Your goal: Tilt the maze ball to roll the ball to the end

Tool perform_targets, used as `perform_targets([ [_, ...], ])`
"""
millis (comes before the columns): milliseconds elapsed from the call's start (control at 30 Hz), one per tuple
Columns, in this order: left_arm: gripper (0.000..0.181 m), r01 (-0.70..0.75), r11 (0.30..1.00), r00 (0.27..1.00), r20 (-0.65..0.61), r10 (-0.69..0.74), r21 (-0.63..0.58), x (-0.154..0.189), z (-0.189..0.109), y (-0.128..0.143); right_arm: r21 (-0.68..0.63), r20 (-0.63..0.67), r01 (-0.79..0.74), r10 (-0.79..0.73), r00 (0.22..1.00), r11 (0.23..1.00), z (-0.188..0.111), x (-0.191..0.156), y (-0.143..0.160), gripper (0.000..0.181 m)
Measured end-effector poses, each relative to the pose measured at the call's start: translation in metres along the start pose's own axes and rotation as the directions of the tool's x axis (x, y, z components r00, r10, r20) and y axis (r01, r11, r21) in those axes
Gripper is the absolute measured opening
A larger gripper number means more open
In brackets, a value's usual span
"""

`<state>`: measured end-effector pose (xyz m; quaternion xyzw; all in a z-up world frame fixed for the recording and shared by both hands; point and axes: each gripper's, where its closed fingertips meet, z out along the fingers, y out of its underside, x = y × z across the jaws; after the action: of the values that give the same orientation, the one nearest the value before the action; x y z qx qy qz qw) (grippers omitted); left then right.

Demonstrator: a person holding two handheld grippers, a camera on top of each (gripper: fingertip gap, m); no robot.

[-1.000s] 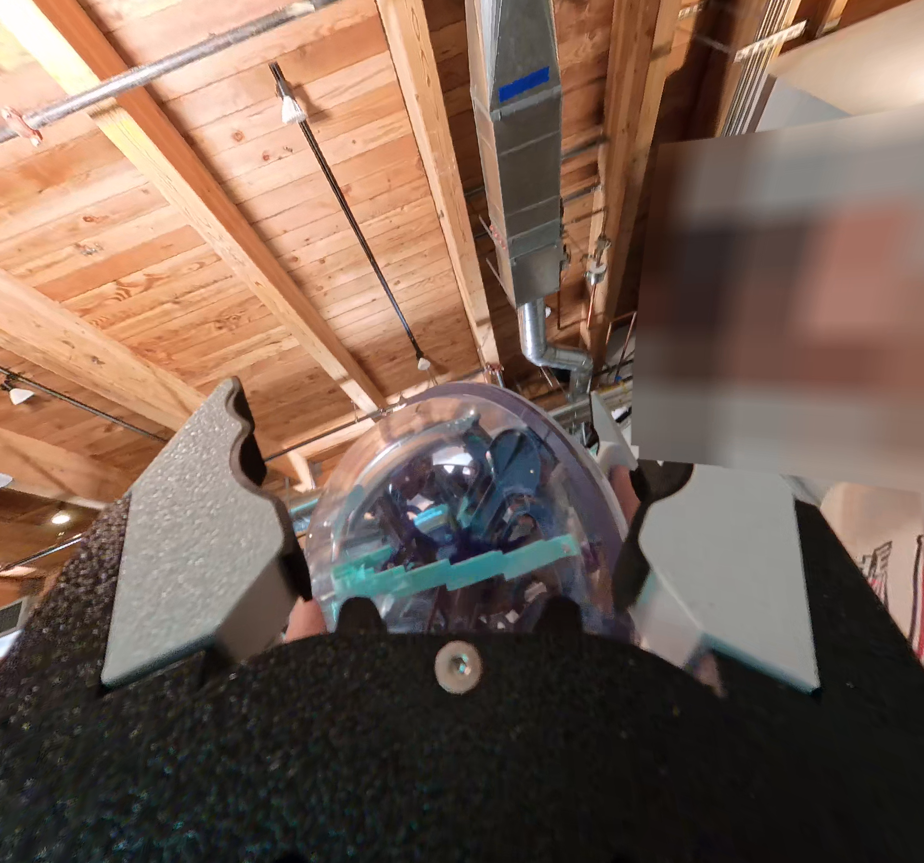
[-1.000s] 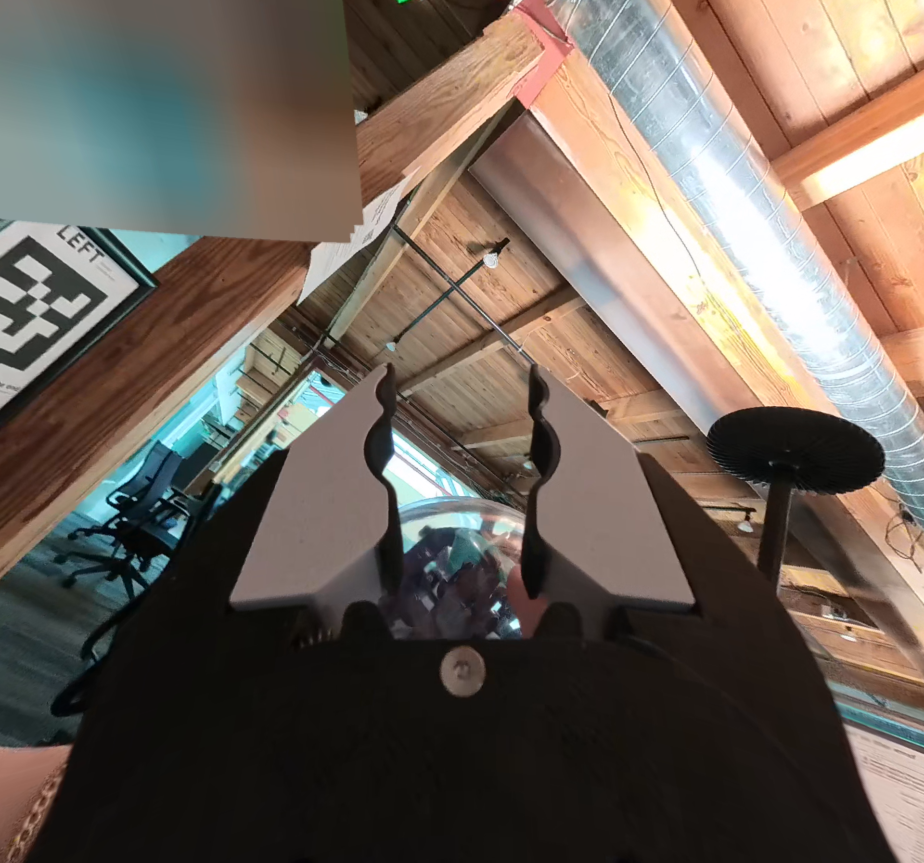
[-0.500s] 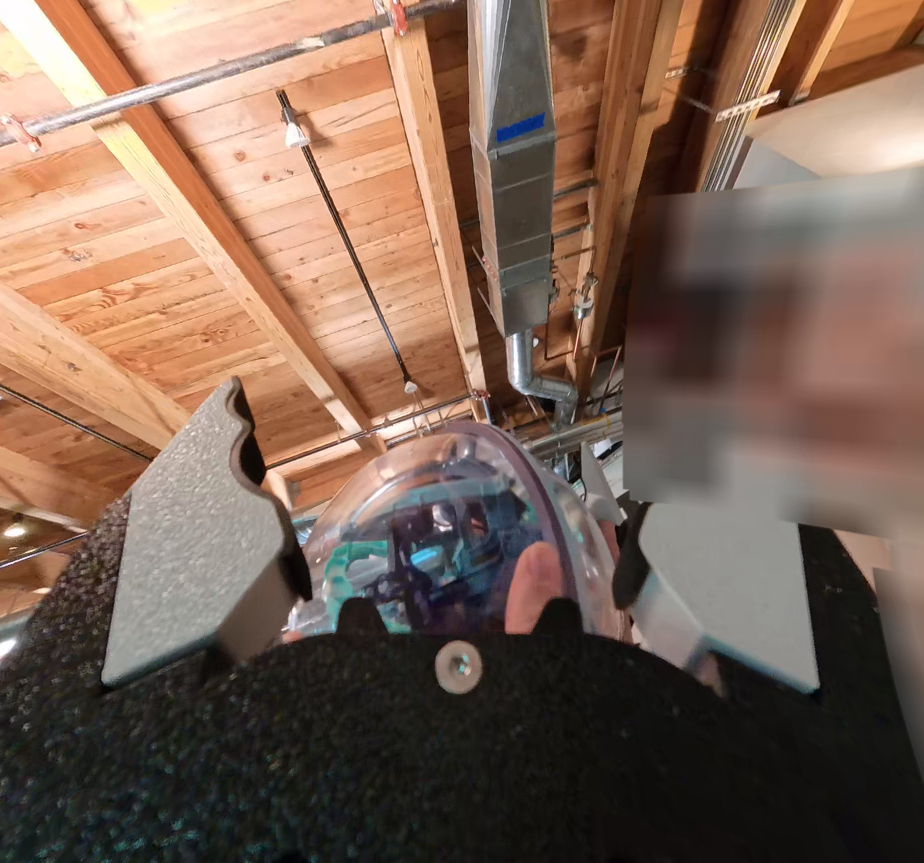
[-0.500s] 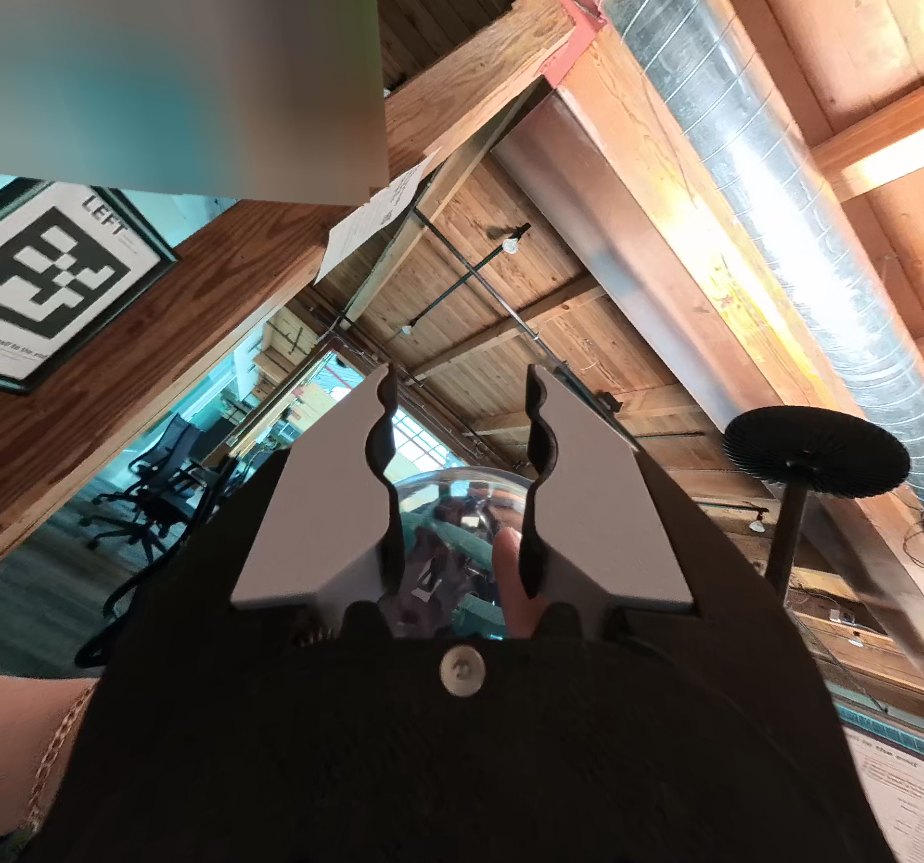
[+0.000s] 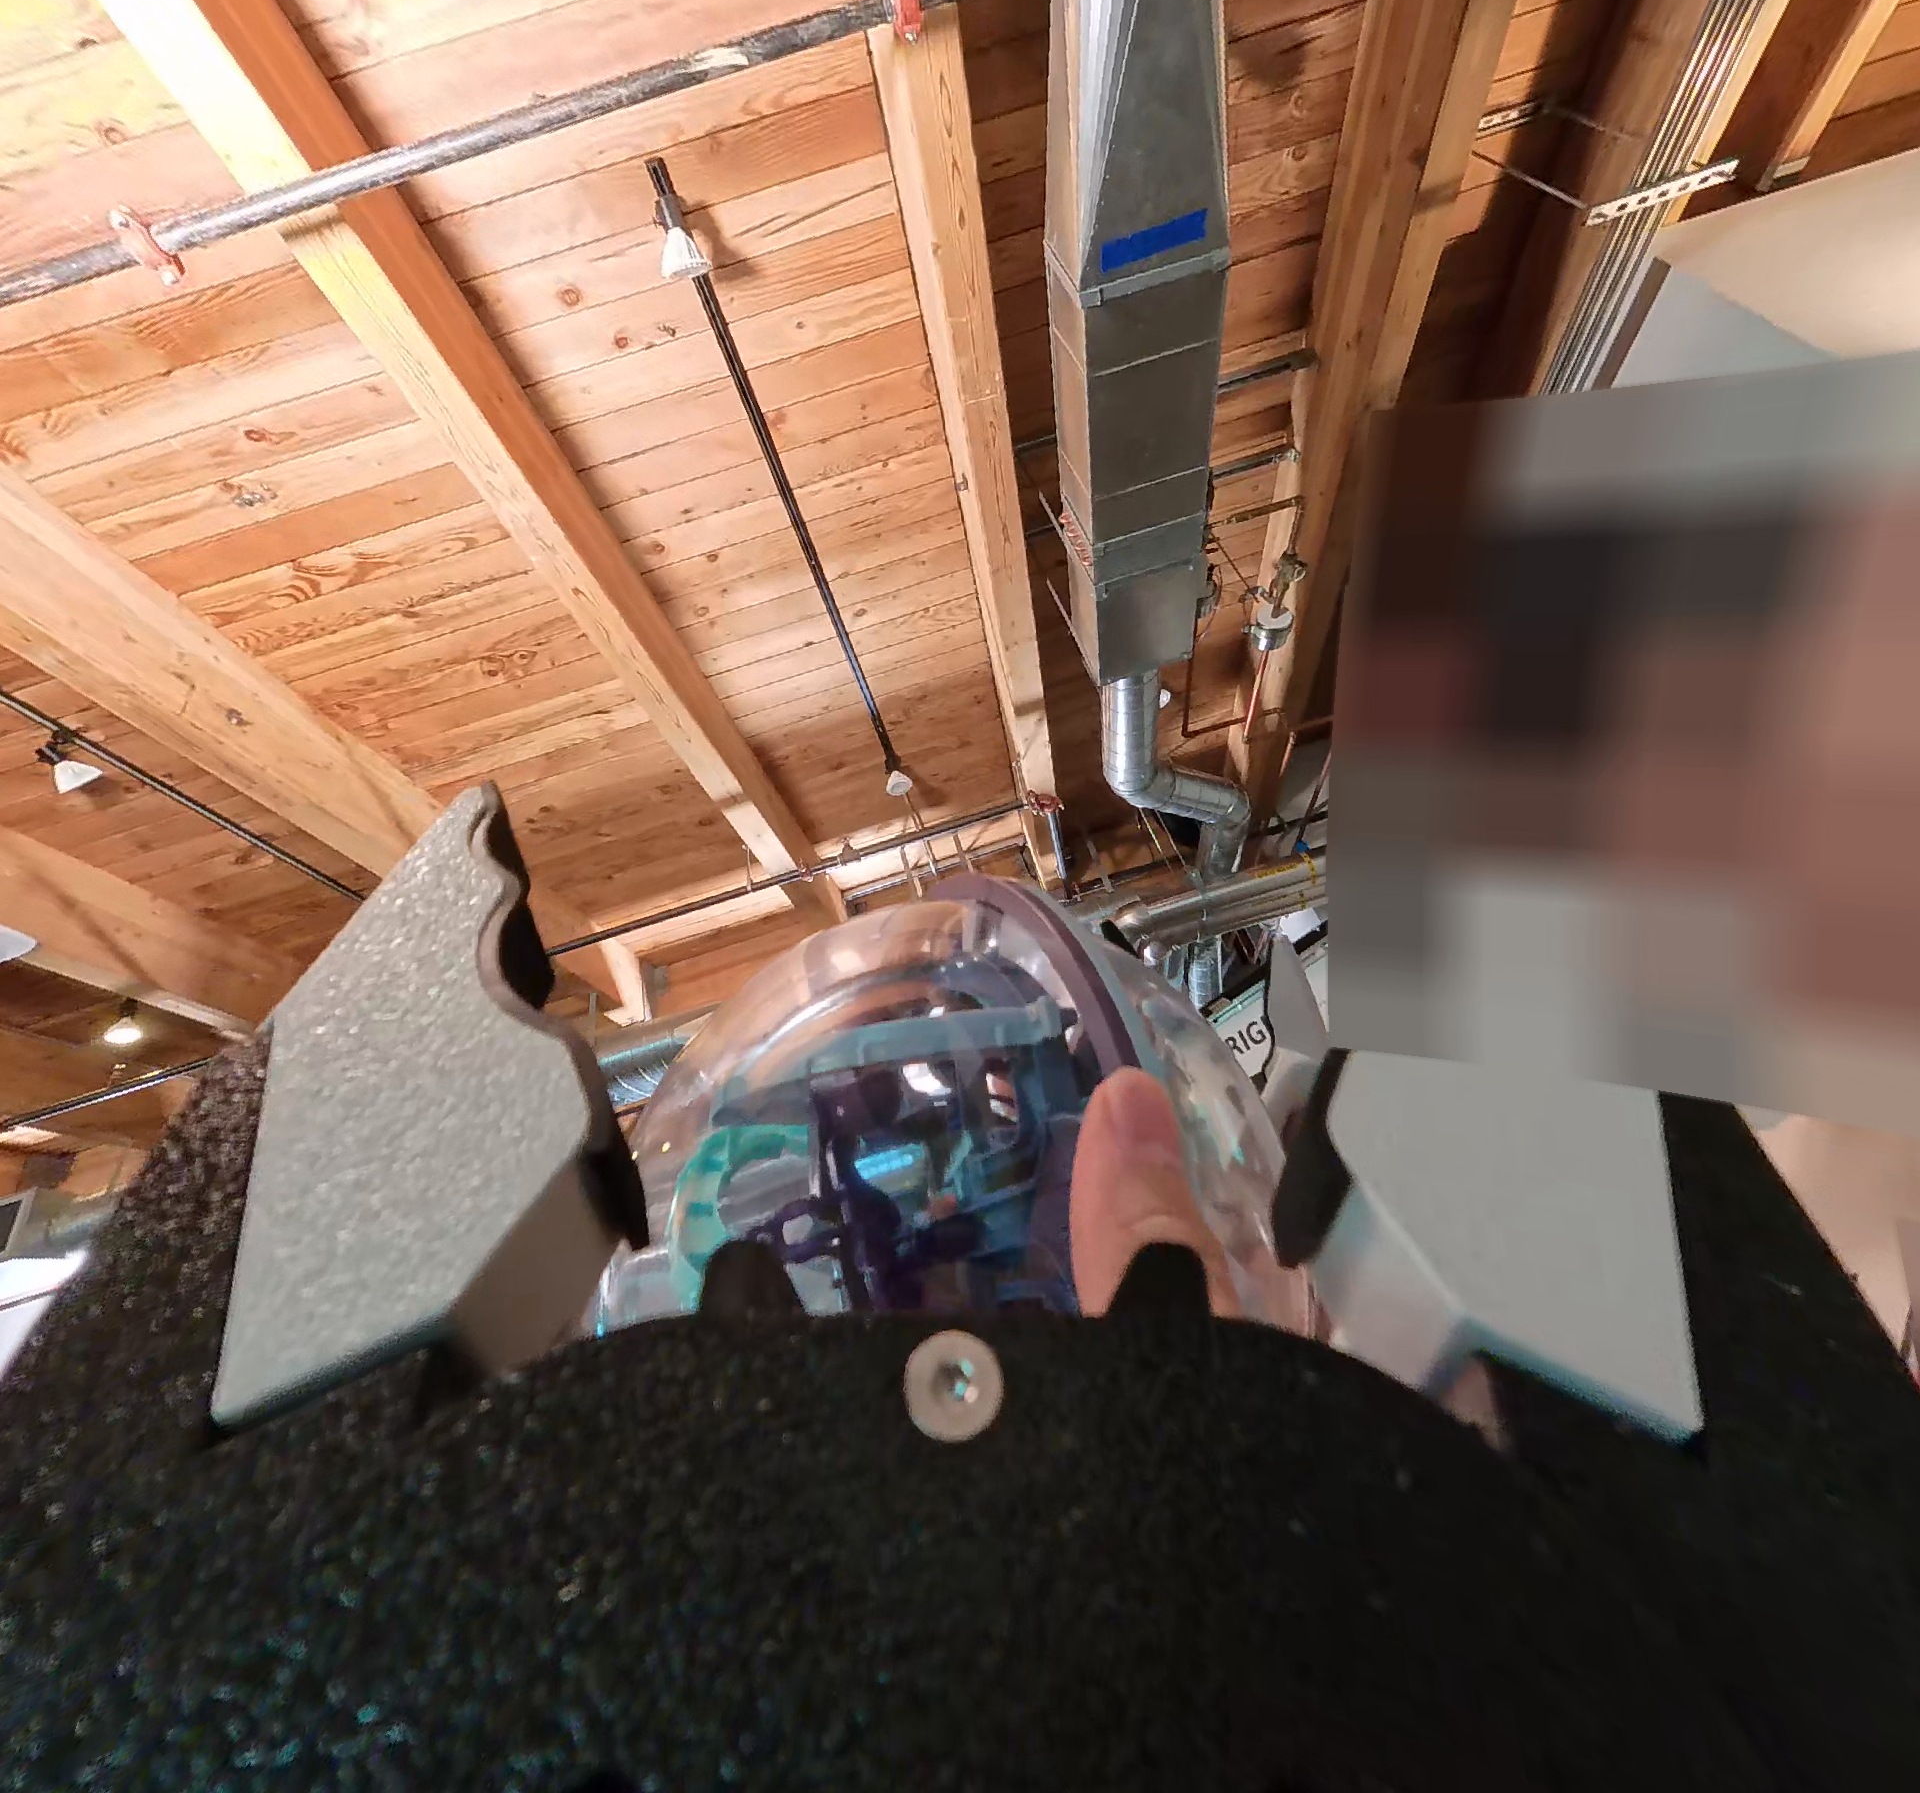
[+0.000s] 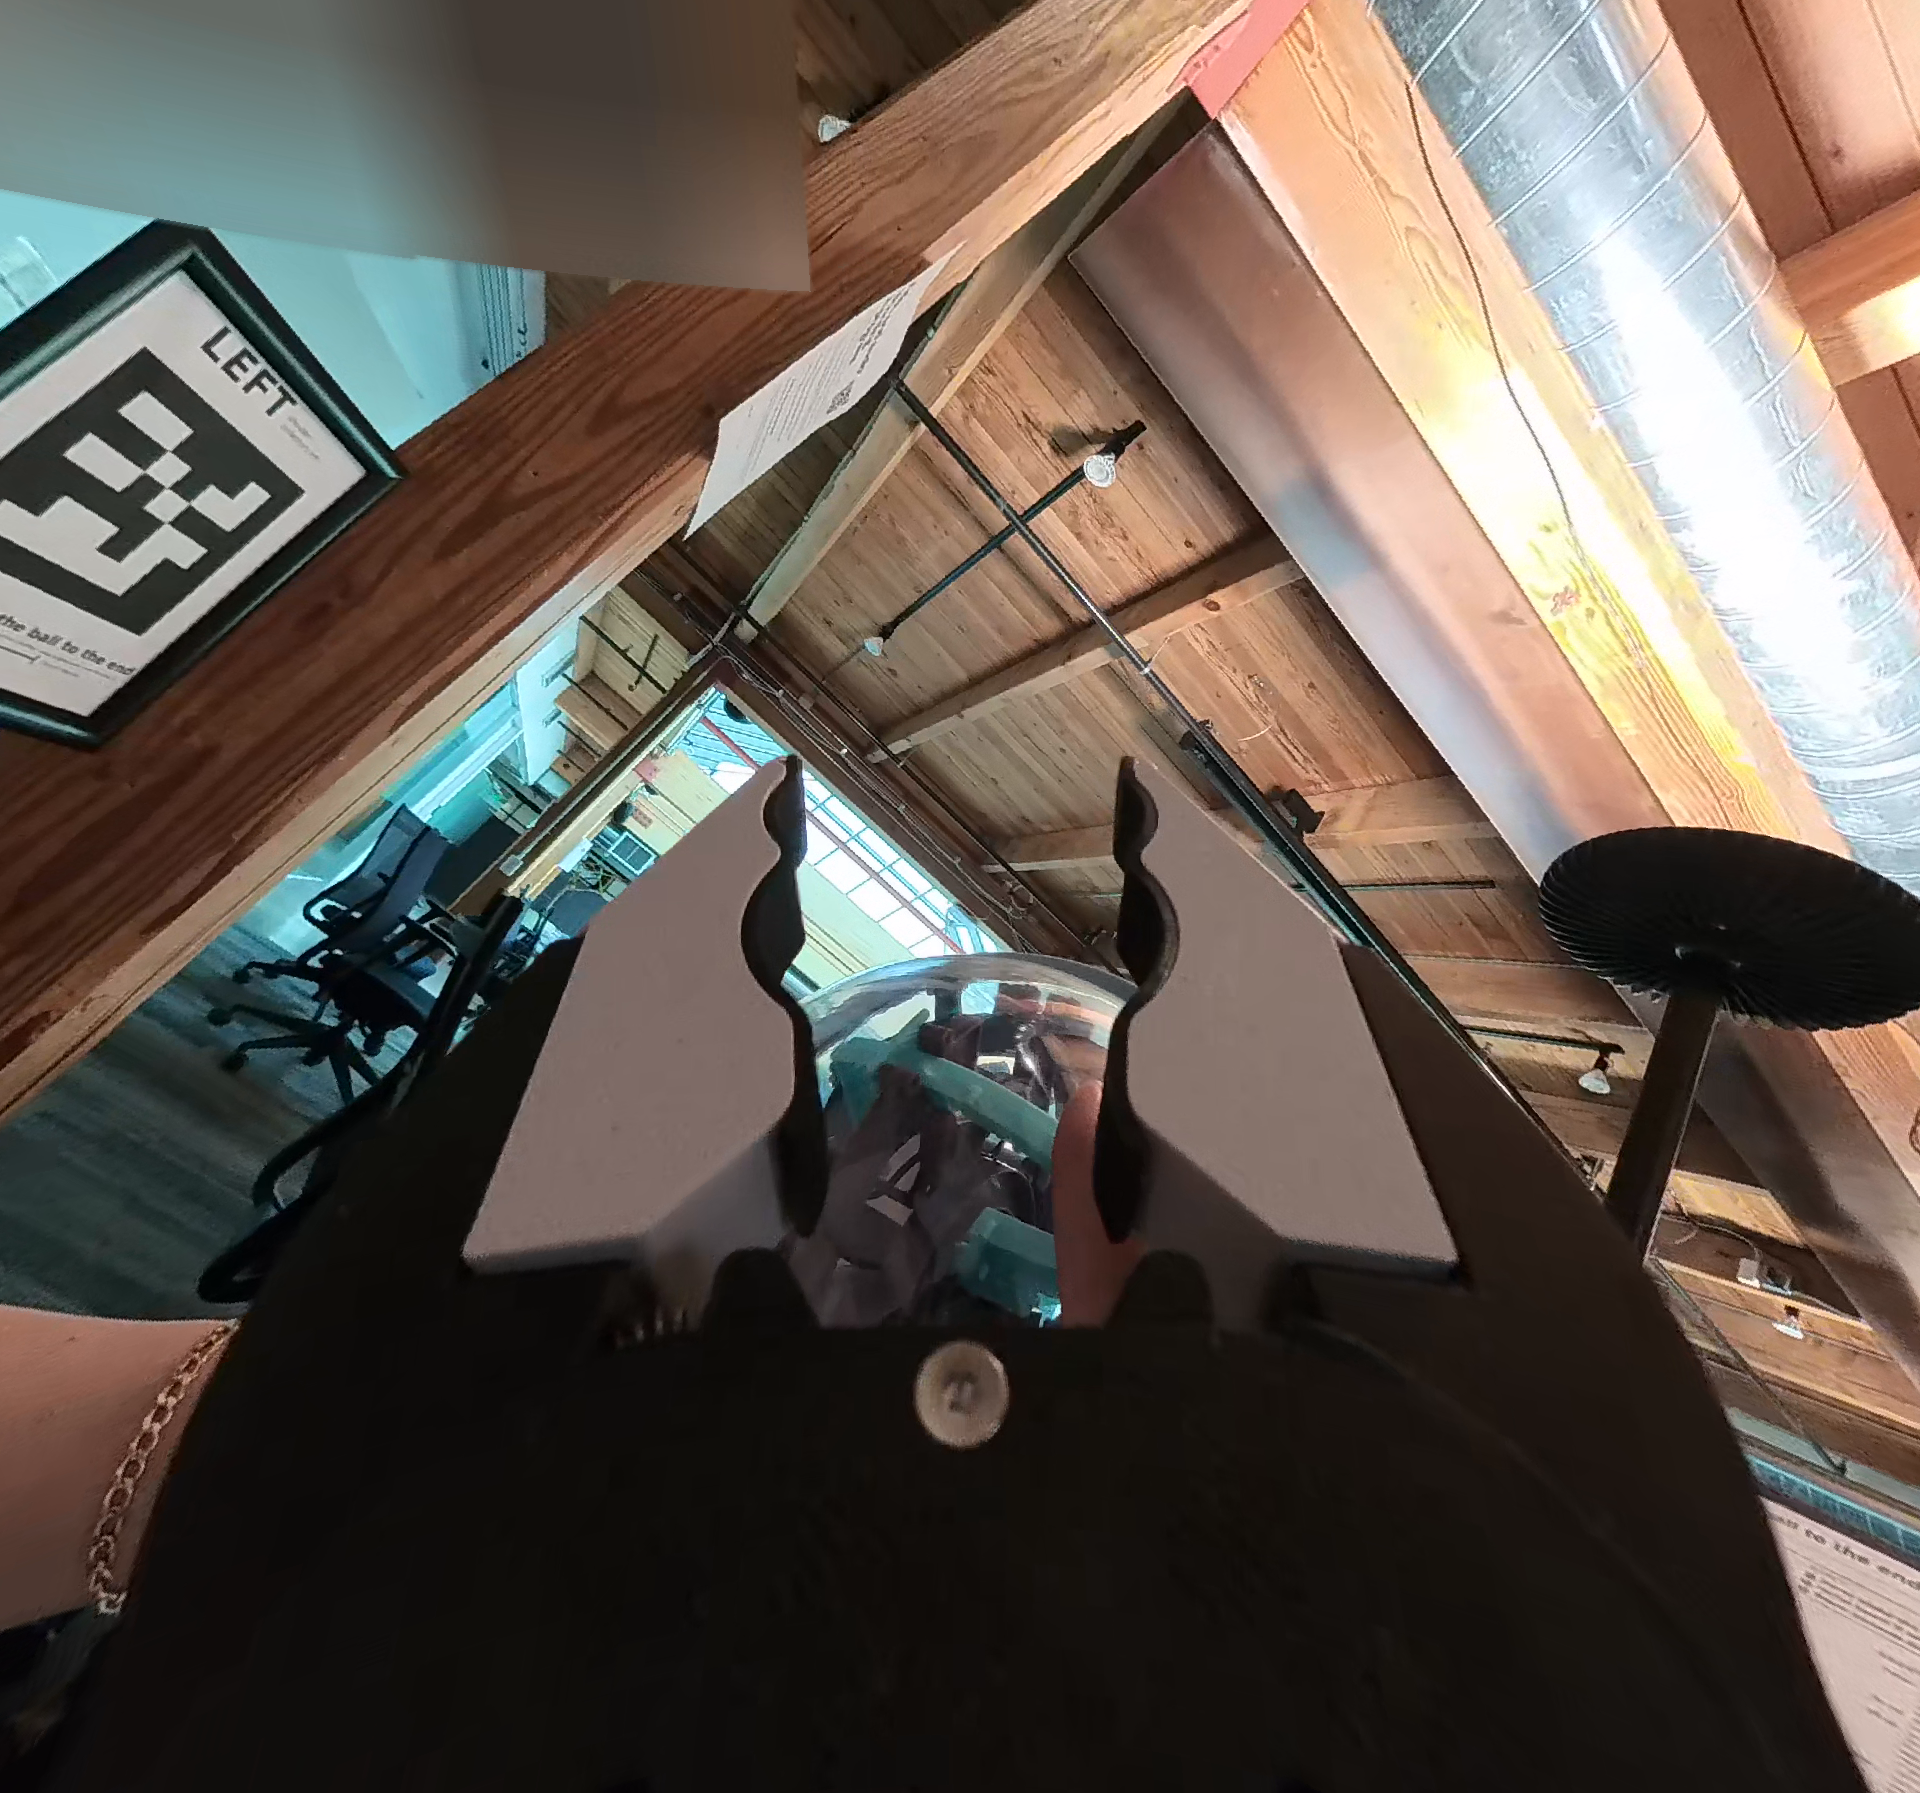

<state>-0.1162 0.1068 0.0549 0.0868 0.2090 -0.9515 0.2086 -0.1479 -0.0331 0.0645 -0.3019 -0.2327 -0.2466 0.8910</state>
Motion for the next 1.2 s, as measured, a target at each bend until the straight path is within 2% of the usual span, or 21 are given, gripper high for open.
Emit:
perform_targets([
  [467,0.156,-0.017,1.0,1.0,-0.002,0.017,0.004,0.002,0.001,0.001,0.018,0.006,-0.008,0.008,1.0,1.0,-0.001,0.0,-0.003,0.061],
  [733,0.157,-0.128,0.991,0.985,-0.115,0.13,0.026,0.031,0.01,-0.01,0.19,0.095,0.018,-0.037,0.995,0.982,-0.014,-0.017,-0.025,0.054],
  [933,0.157,-0.224,0.972,0.966,-0.15,0.212,-0.068,0.04,0.017,-0.005,0.262,0.074,-0.12,0.104,0.992,0.957,-0.025,0.001,-0.024,0.046],
  [1200,0.157,-0.266,0.962,0.949,-0.192,0.248,-0.07,0.048,0.018,-0.001,0.362,0.054,-0.13,0.118,0.992,0.923,-0.037,0.006,-0.033,0.044],
])
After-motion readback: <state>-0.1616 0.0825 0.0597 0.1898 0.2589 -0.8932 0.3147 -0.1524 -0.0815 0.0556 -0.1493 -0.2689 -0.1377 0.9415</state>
